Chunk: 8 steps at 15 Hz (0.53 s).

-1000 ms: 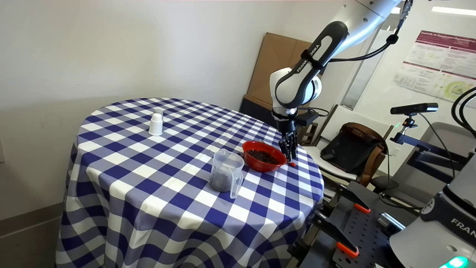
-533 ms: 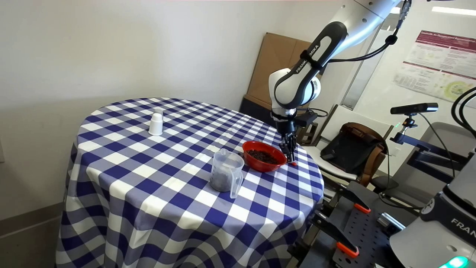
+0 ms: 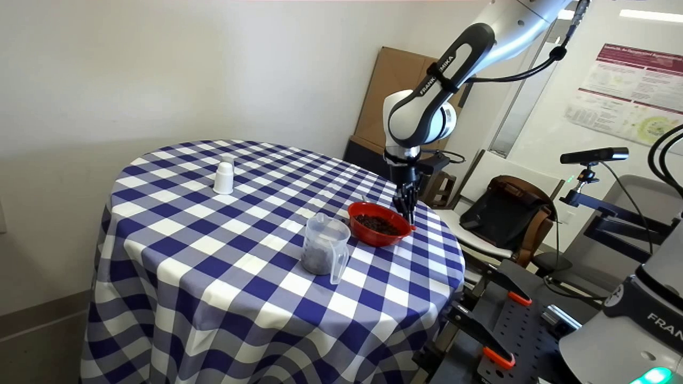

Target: Put the spoon in the red bowl then take it out of the bowl and set it down on the table

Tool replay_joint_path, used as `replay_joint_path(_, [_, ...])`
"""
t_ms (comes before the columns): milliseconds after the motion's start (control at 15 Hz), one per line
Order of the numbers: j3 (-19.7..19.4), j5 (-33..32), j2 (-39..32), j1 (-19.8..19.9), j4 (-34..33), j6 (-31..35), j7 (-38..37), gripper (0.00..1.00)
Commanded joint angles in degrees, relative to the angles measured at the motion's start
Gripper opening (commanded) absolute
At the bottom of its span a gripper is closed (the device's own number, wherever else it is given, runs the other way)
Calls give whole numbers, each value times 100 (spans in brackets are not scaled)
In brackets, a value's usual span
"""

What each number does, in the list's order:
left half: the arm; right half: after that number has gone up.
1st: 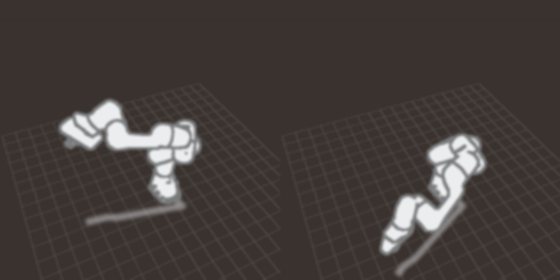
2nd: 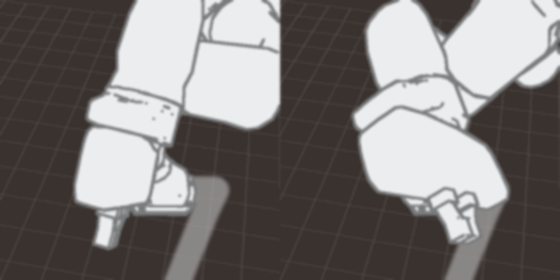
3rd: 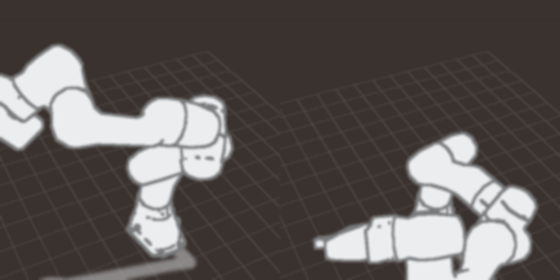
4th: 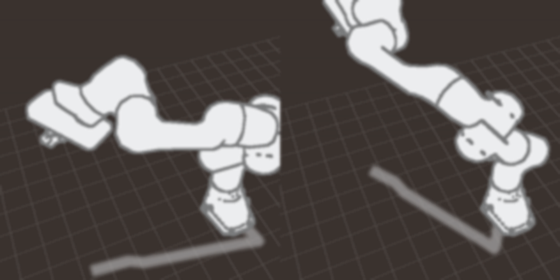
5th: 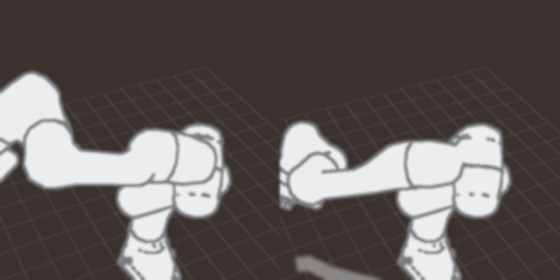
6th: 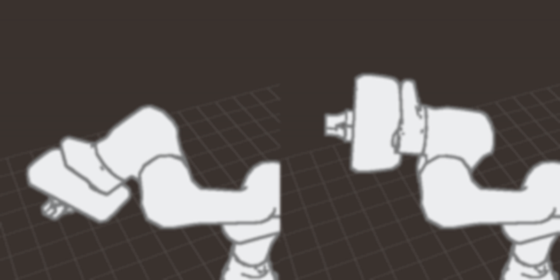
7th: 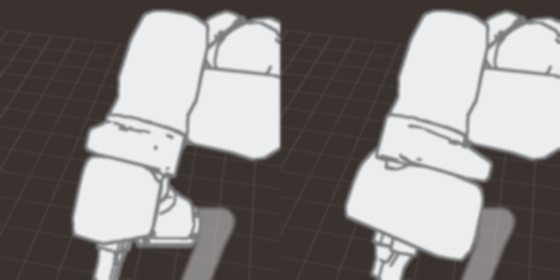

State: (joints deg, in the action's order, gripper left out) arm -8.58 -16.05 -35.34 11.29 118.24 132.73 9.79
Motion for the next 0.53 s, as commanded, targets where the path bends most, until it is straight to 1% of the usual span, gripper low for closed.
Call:
replay_joint_path(0, [84,199,259,59,-172,41,212,5])
replay_joint_path(400, [76,148,578,35,-606,-3,301,5])
replay_joint_path(467, [107,130,651,48,-673,-59,461,5])
